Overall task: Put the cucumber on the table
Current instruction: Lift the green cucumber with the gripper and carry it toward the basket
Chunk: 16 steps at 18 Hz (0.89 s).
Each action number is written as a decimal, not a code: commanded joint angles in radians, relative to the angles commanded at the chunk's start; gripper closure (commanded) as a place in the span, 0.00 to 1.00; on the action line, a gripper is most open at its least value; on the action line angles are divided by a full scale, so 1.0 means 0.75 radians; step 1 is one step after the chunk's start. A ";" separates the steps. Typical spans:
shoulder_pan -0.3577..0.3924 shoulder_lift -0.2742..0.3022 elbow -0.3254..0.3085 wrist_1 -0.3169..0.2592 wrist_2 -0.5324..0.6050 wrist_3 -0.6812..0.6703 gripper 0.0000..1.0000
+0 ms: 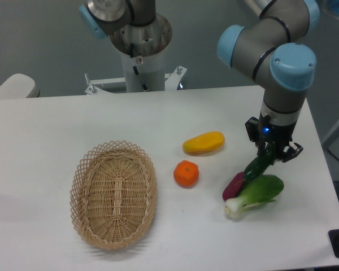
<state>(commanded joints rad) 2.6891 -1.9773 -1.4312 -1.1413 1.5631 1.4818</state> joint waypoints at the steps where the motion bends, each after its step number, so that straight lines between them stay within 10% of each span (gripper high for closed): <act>1: -0.004 0.000 -0.004 0.000 -0.002 -0.002 0.82; 16: -0.337 -0.123 0.004 0.041 0.111 -0.936 0.81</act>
<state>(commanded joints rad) 2.4361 -2.0692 -1.4281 -1.1108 1.6460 0.7798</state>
